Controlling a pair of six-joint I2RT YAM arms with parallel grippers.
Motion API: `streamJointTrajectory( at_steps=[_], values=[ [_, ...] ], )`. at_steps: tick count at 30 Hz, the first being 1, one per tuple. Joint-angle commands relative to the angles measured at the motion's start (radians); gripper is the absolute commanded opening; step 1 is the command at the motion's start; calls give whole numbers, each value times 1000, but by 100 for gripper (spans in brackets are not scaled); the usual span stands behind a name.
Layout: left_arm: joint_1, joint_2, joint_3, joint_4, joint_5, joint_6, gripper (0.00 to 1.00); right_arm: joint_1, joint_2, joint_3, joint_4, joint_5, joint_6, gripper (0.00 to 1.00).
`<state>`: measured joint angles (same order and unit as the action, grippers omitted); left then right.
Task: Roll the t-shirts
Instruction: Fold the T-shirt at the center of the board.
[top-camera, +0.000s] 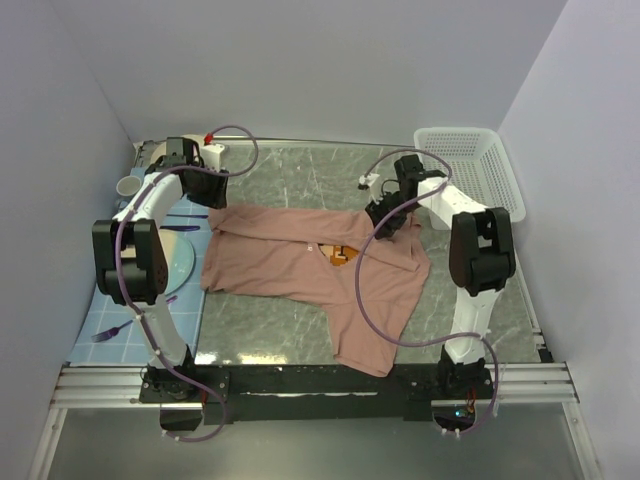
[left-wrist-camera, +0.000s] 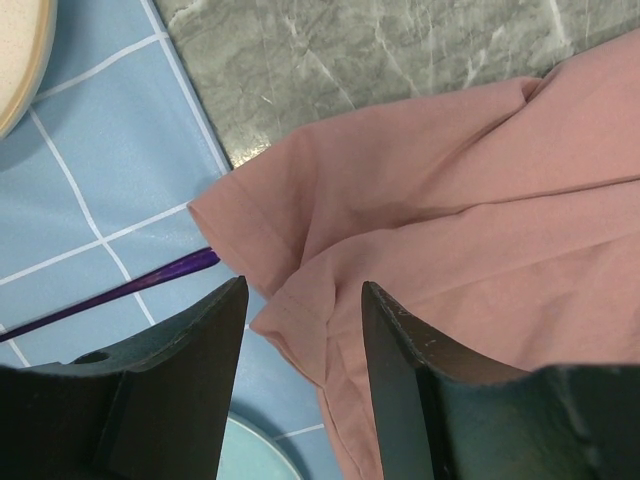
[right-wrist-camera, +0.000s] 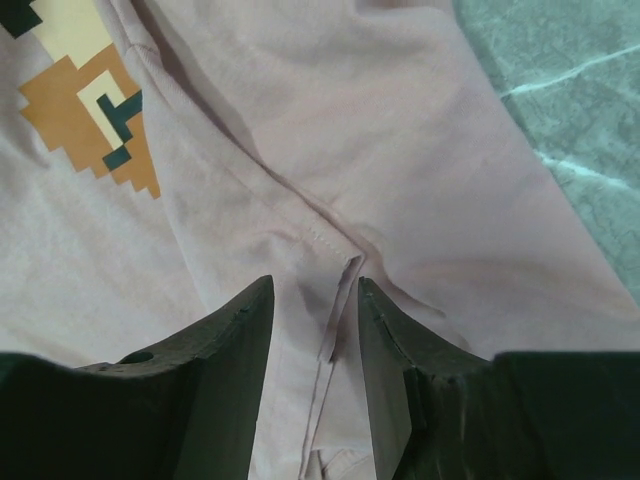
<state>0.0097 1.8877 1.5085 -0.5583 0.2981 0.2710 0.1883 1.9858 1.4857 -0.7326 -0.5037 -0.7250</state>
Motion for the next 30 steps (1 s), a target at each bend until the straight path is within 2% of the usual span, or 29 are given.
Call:
streamJointTrajectory(
  at_steps=[1,6,8,12,18,26,29,30],
  values=[
    [-2,-58,-4,14,-4,4,55,13,18,39,-1,-9,18,47],
    [-2,-62,-5,9,-11,8,55,22,59,70,-8,-6,18,45],
    [-1,-68,-10,8,-16,11,55,25,70,74,-13,-2,10,40],
    [-2,-76,-22,9,-19,14,55,33,30,58,2,11,-5,19],
    [-2,-79,-25,26,-19,11,55,54,-129,-39,53,24,-19,7],
    [-1,-81,-18,40,-5,11,55,148,-258,-168,10,10,4,6],
    [-1,-90,-28,46,-4,13,55,197,-275,-208,-25,-5,24,9],
    [-2,-93,-39,49,-2,13,55,218,-274,-205,-46,-15,24,13]
  ],
)
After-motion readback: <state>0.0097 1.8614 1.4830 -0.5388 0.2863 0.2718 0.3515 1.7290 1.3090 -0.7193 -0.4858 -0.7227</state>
